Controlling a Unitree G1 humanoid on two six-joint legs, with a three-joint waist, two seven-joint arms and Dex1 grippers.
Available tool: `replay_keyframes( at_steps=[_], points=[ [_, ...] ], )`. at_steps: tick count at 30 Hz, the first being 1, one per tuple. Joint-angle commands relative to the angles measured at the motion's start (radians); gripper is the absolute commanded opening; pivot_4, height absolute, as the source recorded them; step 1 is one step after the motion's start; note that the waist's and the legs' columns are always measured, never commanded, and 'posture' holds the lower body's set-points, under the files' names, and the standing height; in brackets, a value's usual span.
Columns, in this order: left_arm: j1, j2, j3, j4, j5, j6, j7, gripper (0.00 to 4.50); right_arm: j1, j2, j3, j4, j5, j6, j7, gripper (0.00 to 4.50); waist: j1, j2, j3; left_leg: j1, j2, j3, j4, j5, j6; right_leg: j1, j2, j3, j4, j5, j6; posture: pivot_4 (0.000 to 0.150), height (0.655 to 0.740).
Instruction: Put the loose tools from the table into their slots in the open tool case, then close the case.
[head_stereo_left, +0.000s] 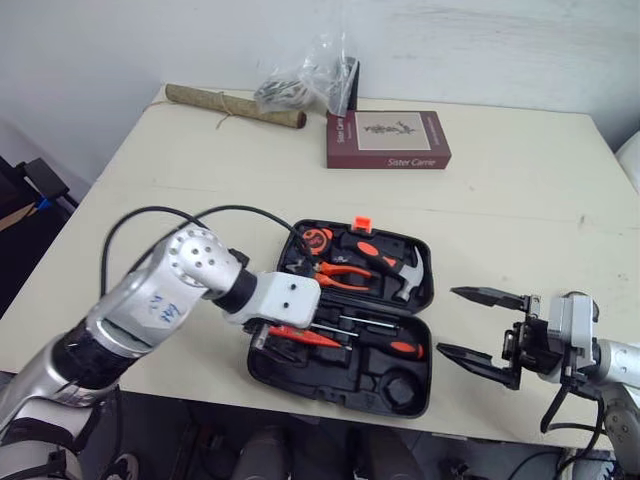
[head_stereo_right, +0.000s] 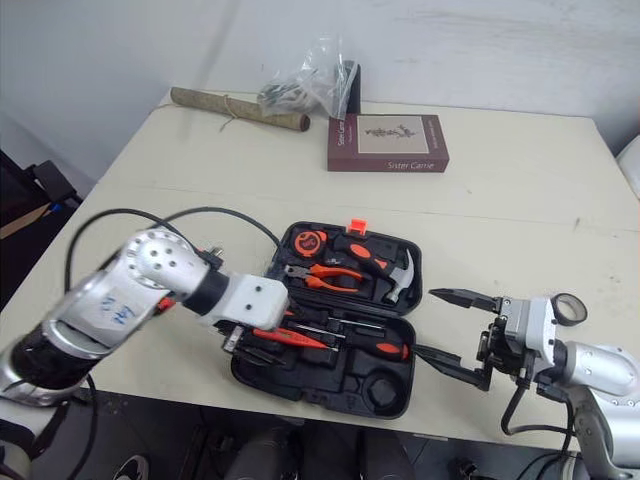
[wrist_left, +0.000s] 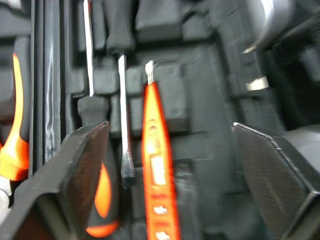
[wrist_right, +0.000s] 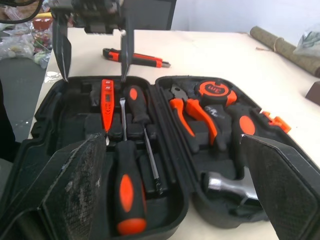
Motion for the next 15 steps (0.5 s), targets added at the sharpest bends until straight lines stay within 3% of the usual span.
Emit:
replay_keyframes(
  at_steps=[1, 4, 7, 10, 15],
  points=[
    [0.071, -0.06, 0.09, 0.059, -0.026, -0.113, 0.08, 3.71, -0.008, -0.004, 0.011, -0.013, 0.016, 0.008, 0.003, 4.5, 0.001, 0.0, 0.0, 0.0, 0.0, 0.0, 0.0, 0.0, 0.0, 0.0, 0.0, 0.0, 0.0, 0.0, 0.0, 0.15, 0.74],
    [0.157, -0.096, 0.141, 0.108, -0.028, -0.254, 0.111, 2.78, -0.004, -0.003, 0.014, -0.027, 0.019, 0.018, -0.01, 4.5, 0.002, 0.0, 0.0, -0.001, -0.001, 0.0, 0.001, -0.001, 0.001, 0.0, -0.001, 0.0, 0.0, 0.0, 0.0, 0.15, 0.74],
    [0.229, -0.187, 0.216, 0.135, -0.124, -0.169, 0.188, 1.4, 0.001, 0.001, 0.012, -0.042, 0.01, 0.017, -0.029, 4.5, 0.002, 0.0, 0.0, -0.002, -0.001, 0.0, 0.001, -0.001, 0.002, 0.0, -0.002, -0.001, 0.0, 0.0, 0.0, 0.15, 0.74],
    [0.29, -0.181, 0.209, 0.165, -0.1, -0.215, 0.185, 0.18, 0.006, 0.005, 0.009, -0.055, 0.006, 0.015, -0.045, 4.5, 0.001, 0.0, 0.0, -0.002, -0.001, -0.001, 0.002, -0.001, 0.002, 0.0, -0.002, -0.001, 0.0, 0.0, 0.0, 0.15, 0.74],
    [0.341, -0.176, 0.165, 0.179, -0.073, -0.231, 0.194, 0.08, 0.01, 0.004, 0.01, -0.055, 0.004, 0.013, -0.056, 4.5, 0.001, 0.0, 0.0, -0.001, -0.001, 0.0, 0.002, -0.001, 0.002, 0.0, -0.002, -0.001, 0.001, 0.0, 0.0, 0.15, 0.74]
  ],
)
